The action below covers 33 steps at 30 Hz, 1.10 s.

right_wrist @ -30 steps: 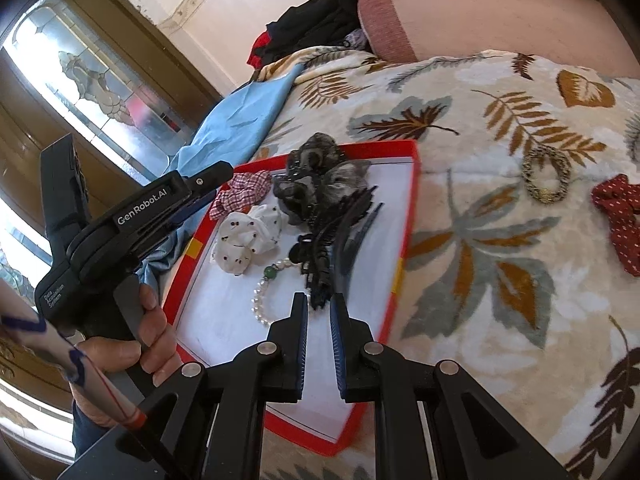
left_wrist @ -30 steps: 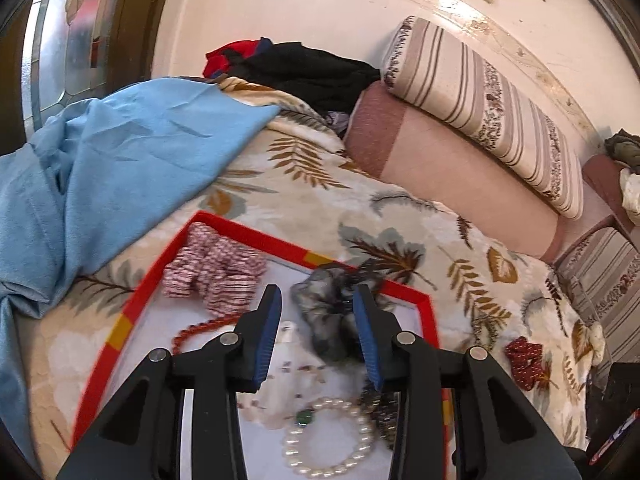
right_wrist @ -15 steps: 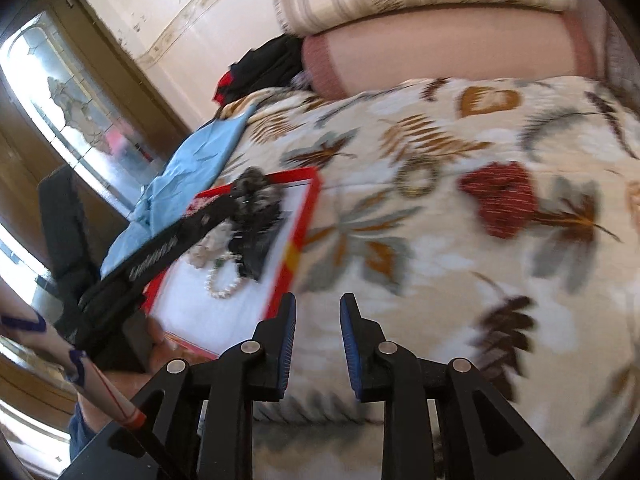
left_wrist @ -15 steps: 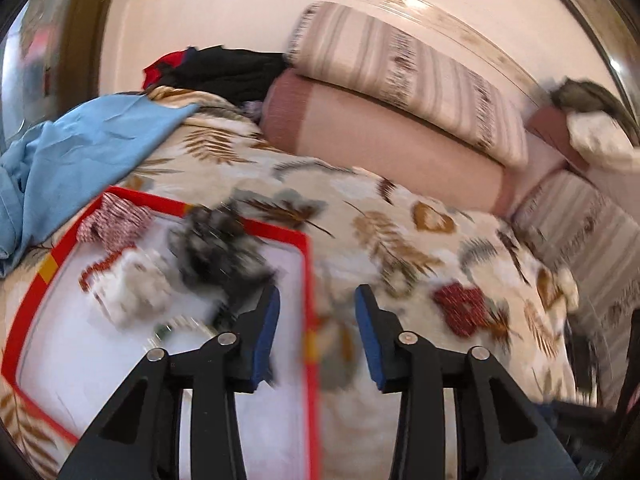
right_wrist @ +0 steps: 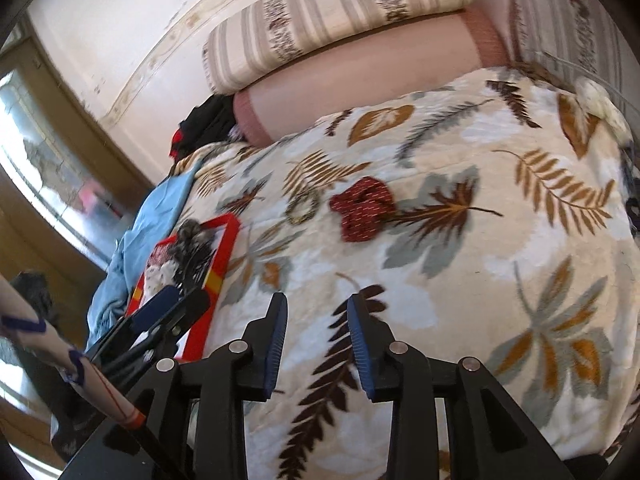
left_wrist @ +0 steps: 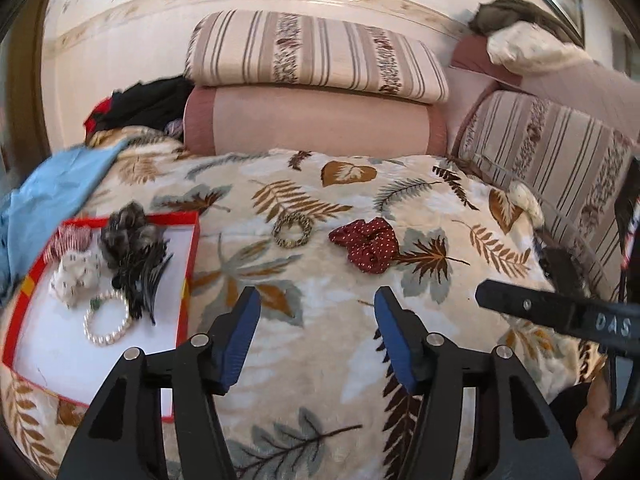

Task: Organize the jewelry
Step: 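Grasp the red polka-dot scrunchie with the right tool while the left tool grasps the leopard-print scrunchie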

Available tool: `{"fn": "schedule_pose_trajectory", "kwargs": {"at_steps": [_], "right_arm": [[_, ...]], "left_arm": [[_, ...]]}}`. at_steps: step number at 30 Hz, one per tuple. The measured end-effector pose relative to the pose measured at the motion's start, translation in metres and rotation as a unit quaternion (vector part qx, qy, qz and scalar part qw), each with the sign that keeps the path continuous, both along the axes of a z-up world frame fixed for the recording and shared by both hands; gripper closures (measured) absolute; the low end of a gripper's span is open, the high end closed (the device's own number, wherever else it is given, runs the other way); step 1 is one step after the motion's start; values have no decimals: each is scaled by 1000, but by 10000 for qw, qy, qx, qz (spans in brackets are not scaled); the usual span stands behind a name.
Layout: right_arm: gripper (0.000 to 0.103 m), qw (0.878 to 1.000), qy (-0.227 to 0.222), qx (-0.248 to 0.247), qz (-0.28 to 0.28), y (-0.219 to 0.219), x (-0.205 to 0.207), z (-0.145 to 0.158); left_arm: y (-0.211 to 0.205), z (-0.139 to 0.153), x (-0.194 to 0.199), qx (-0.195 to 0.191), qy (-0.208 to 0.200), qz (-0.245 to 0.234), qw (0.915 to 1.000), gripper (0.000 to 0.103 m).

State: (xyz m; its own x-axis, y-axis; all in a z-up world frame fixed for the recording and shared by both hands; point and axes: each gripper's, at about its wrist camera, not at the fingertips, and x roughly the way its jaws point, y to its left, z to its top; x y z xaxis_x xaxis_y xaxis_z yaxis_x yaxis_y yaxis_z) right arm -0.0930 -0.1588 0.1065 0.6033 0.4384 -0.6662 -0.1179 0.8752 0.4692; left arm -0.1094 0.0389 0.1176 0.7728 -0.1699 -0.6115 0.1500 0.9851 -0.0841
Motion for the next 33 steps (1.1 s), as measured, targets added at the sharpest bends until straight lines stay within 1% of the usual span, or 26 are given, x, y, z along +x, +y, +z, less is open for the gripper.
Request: {"fn": "schedule_pose_trajectory", "kwargs": {"at_steps": [2,5,10,15,17,18,22,25,29,33], "right_arm": [[67,10000,25,54,-67,-8,6,-3],[59,9998,61,106,-163,-16,17,-8],[58,9993,241,173,-236,-21,44,-22],[58,9992,235,164,-296,-19,74,-23],[51,9992,230,124,-315,-17,87,-23],[49,9992,229,100,-325,-15,94,-24],[37,9989,329,-42,-334,-8,121,-34],[37,9981,504,-117,-325,-2,144,-50],[37,9973,650,-207,-279,9,162,-67],[37,9964,737,-394,-173,22,176,-81]], "left_arm": [[-8,1,4,163,-57,-33,9998,44],[-12,-1,17,273,-48,-30,9996,43],[-10,-10,52,315,57,59,9995,43],[-12,-18,97,264,132,74,9995,43],[-12,-23,114,240,153,101,9995,43],[-11,-27,121,228,164,121,9995,43],[-4,-45,134,191,235,241,9993,43],[2,-56,144,172,478,226,9985,43],[6,-58,148,245,437,266,9984,42],[9,-60,152,218,479,306,9981,41]]}}
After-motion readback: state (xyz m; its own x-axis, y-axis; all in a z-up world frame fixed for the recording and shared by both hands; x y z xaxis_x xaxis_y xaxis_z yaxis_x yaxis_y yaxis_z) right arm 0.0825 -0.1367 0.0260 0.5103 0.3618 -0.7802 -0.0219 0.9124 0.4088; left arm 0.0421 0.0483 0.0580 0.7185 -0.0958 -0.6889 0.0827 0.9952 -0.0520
